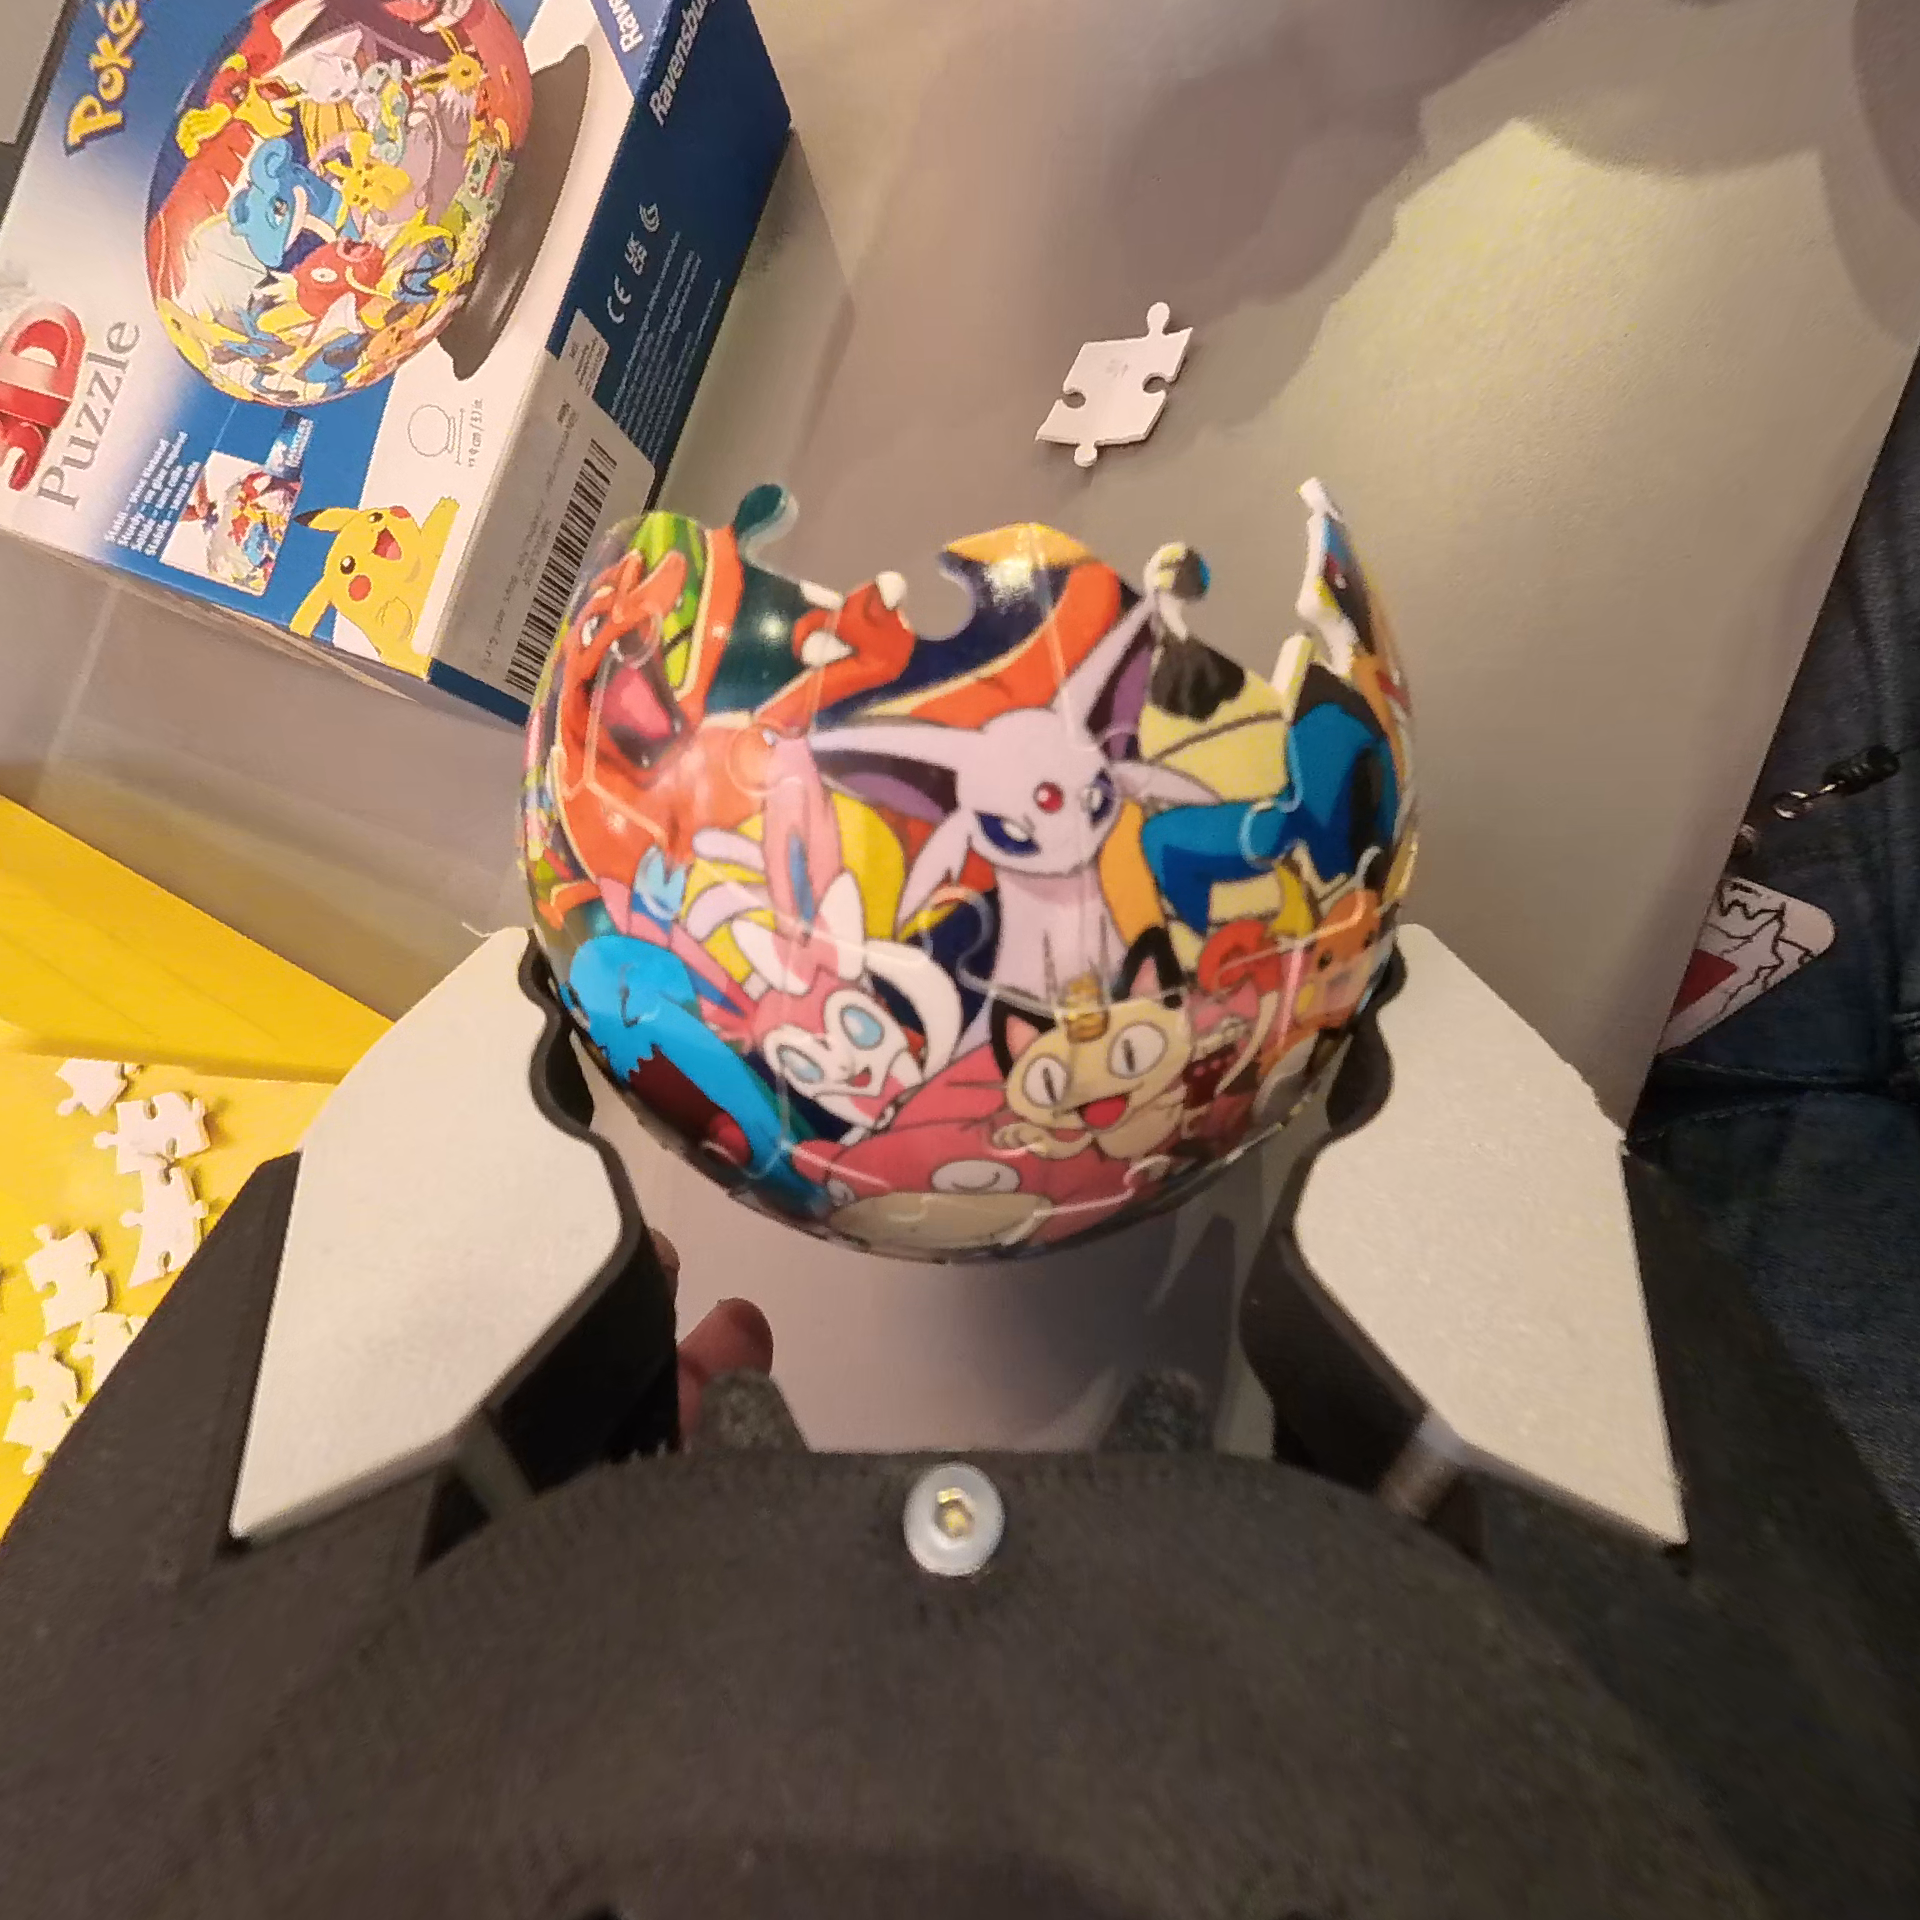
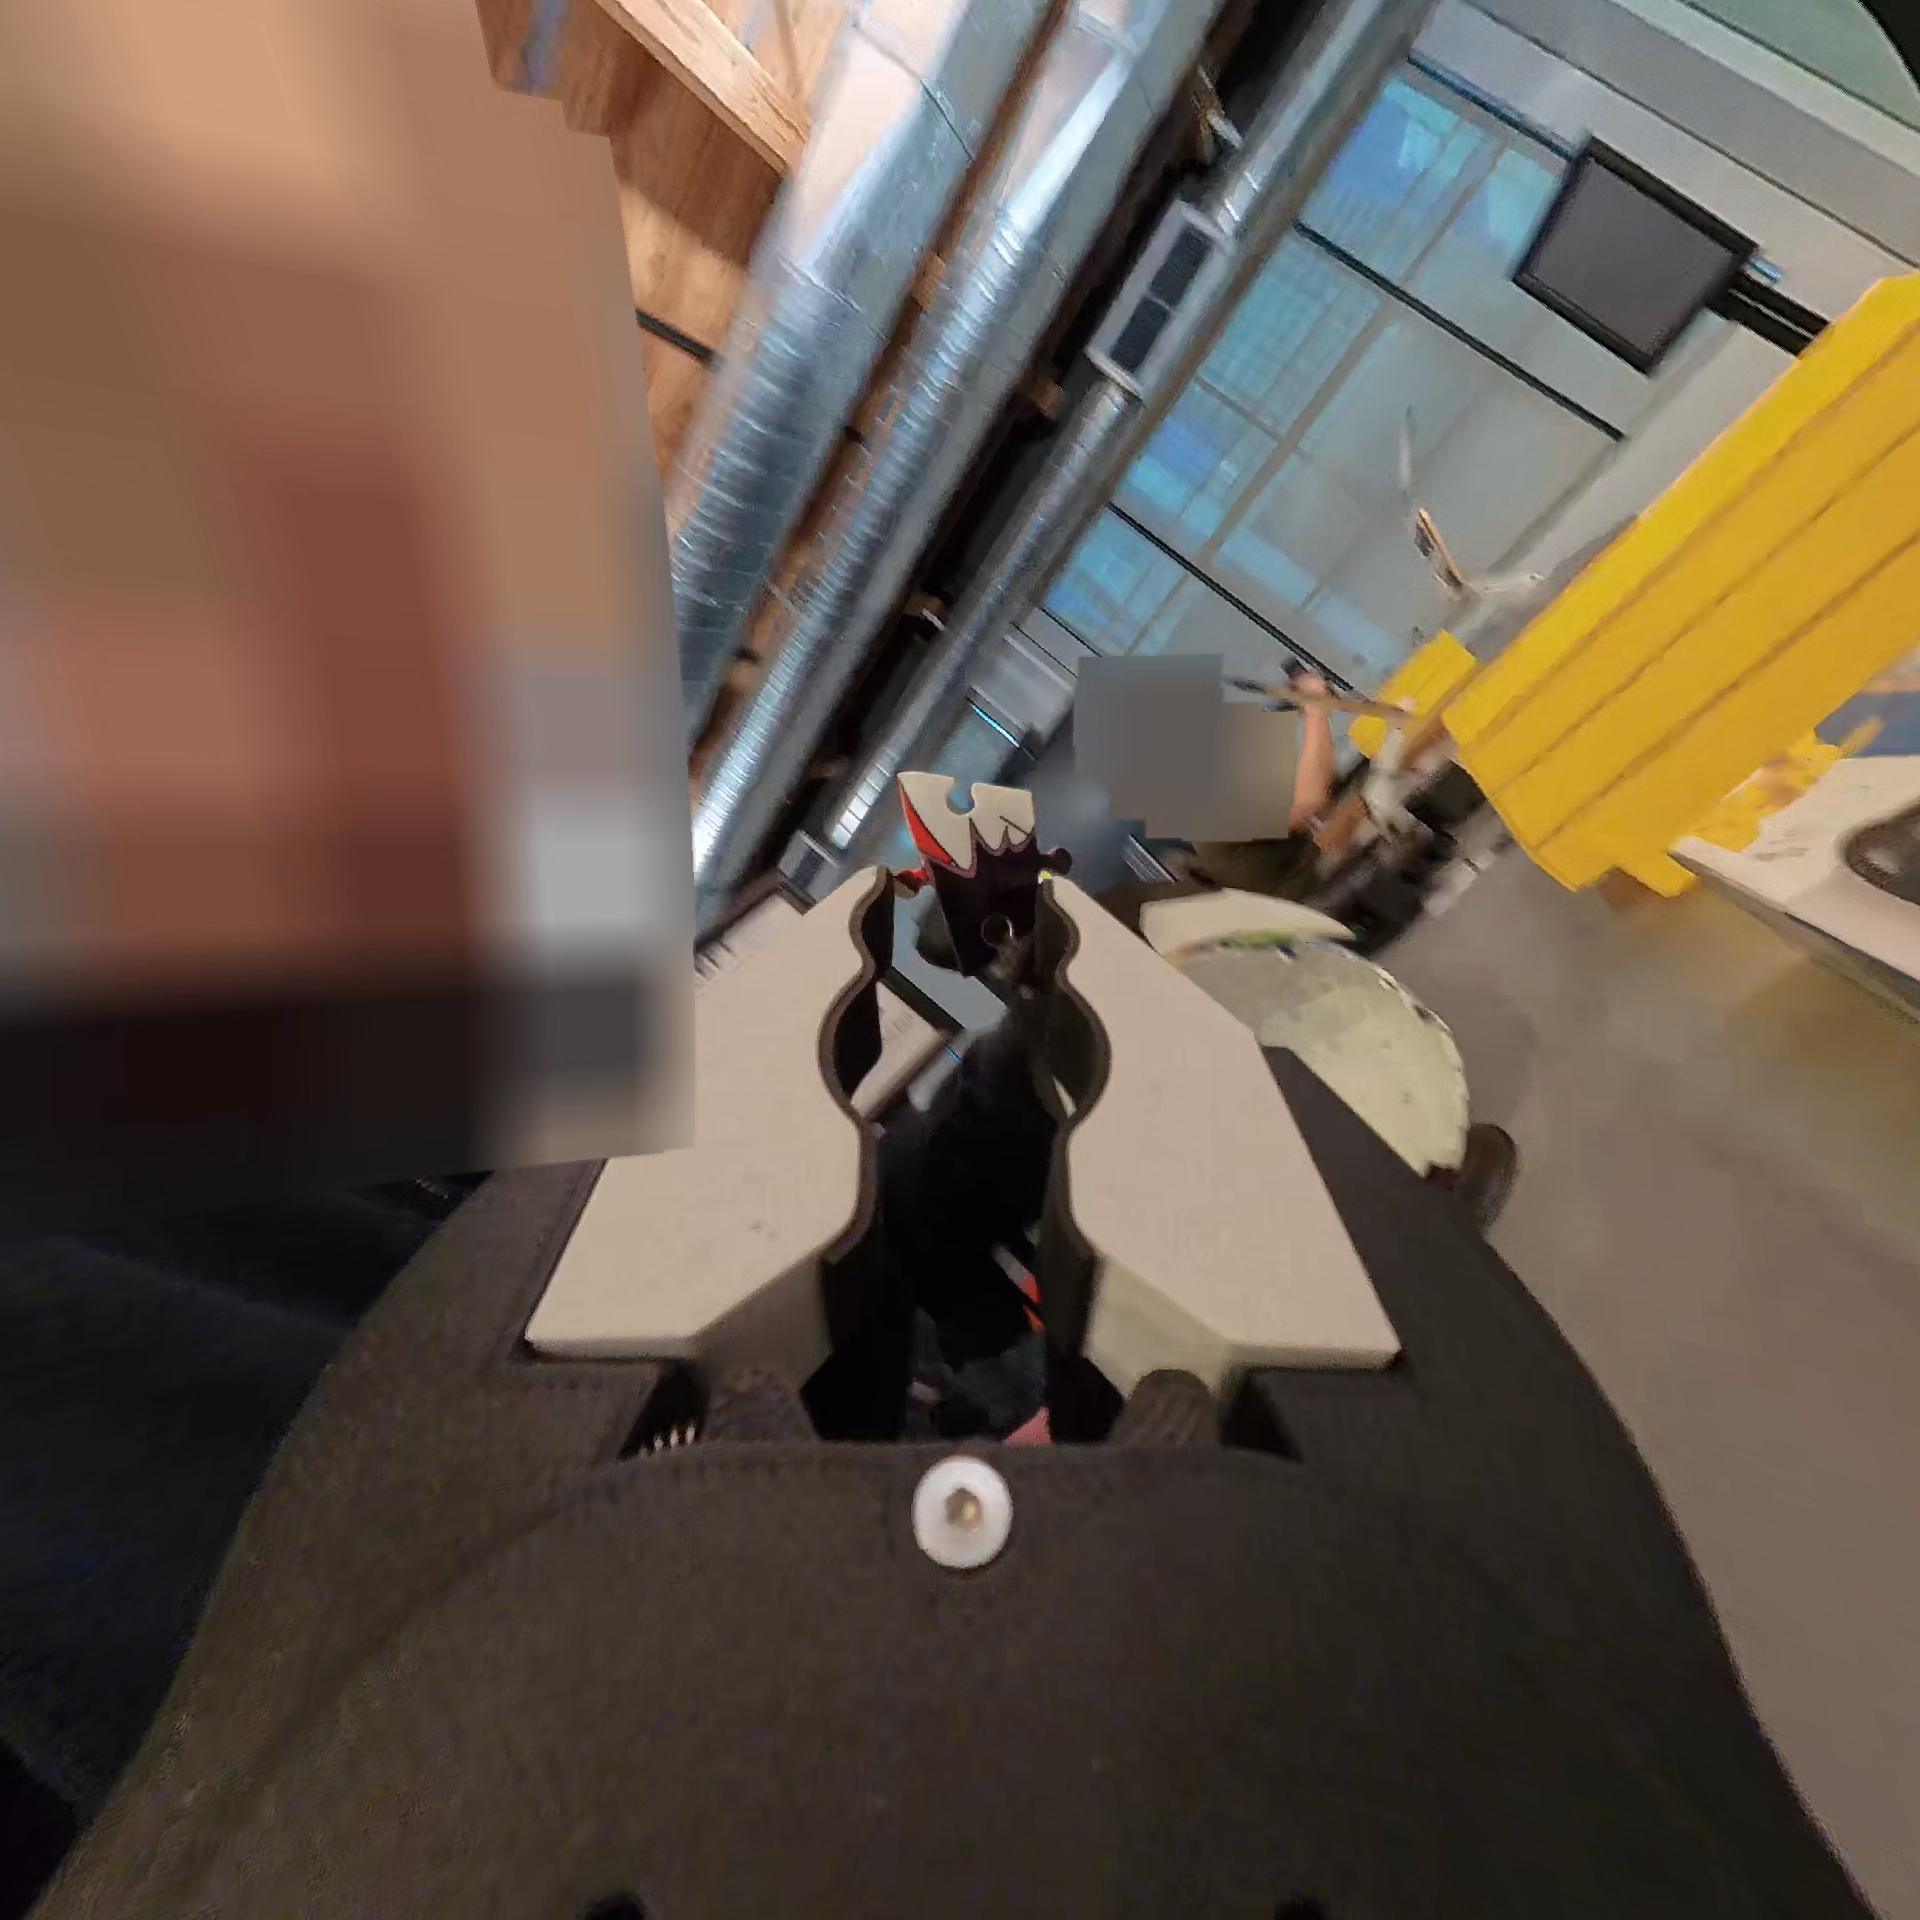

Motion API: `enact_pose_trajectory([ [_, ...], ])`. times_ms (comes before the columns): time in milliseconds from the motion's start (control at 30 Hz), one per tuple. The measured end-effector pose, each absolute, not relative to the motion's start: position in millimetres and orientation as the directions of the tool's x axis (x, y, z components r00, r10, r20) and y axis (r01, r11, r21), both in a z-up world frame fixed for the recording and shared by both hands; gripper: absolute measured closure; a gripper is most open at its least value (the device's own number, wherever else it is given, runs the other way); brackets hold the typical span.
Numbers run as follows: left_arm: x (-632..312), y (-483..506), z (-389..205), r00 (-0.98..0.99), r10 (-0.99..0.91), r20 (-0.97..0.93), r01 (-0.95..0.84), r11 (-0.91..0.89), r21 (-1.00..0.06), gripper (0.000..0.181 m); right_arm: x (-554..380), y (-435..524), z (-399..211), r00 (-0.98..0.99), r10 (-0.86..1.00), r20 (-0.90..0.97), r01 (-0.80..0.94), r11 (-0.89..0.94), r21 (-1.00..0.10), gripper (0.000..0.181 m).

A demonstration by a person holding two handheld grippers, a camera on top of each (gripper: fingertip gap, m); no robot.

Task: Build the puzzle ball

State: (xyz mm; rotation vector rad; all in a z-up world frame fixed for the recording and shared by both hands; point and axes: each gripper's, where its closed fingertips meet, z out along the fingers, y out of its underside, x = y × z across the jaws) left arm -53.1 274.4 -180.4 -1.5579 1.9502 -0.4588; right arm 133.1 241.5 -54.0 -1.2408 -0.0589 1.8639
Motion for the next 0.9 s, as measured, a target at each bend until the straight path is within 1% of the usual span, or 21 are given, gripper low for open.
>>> enact_pose_trajectory([
  [33,-53,274,-180,-0.136,-0.963,-0.234,-0.757,0.254,-0.602,0.043,129,241,-60,-0.070,0.676,-0.734,-0.591,-0.621,-0.515,0.156],
  [133,-53,274,-180,-0.136,-0.963,-0.232,-0.756,0.252,-0.605,0.043,114,241,-77,0.101,0.679,-0.727,-0.449,-0.621,-0.643,0.156],
  [200,-53,274,-181,-0.136,-0.963,-0.233,-0.756,0.253,-0.604,0.043,97,240,-91,0.217,0.700,-0.680,-0.312,-0.611,-0.728,0.156],
  [233,-52,274,-181,-0.136,-0.963,-0.233,-0.756,0.253,-0.604,0.043,88,240,-97,0.261,0.705,-0.659,-0.255,-0.608,-0.752,0.156],
  [333,-53,274,-180,-0.134,-0.963,-0.234,-0.758,0.252,-0.602,0.043,63,238,-125,0.366,0.738,-0.567,-0.059,-0.590,-0.805,0.156],
  [400,-53,274,-180,-0.131,-0.963,-0.234,-0.758,0.250,-0.602,0.043,48,236,-145,0.415,0.760,-0.500,0.060,-0.572,-0.818,0.156],
  [433,-53,274,-180,-0.131,-0.963,-0.235,-0.758,0.250,-0.602,0.043,41,234,-155,0.431,0.783,-0.449,0.129,-0.546,-0.828,0.155],
  [500,-53,274,-180,-0.131,-0.963,-0.235,-0.758,0.250,-0.603,0.043,32,232,-176,0.471,0.834,-0.287,0.294,-0.455,-0.840,0.155],
  [600,-54,274,-180,-0.131,-0.964,-0.233,-0.758,0.249,-0.604,0.043,24,230,-200,0.460,0.887,-0.049,0.499,-0.303,-0.812,0.156],
  [633,-54,274,-180,-0.131,-0.964,-0.233,-0.758,0.249,-0.603,0.043,25,232,-208,0.451,0.892,0.038,0.564,-0.252,-0.786,0.156],
  [700,-54,274,-180,-0.131,-0.963,-0.235,-0.759,0.250,-0.602,0.043,33,239,-220,0.412,0.874,0.257,0.708,-0.129,-0.695,0.155],
  [767,-54,274,-180,-0.132,-0.963,-0.236,-0.759,0.251,-0.601,0.043,39,242,-225,0.314,0.838,0.447,0.812,0.007,-0.583,0.155],
  [900,-53,274,-181,-0.135,-0.962,-0.238,-0.761,0.255,-0.597,0.043,45,248,-222,0.189,0.734,0.652,0.892,0.150,-0.427,0.155],
])
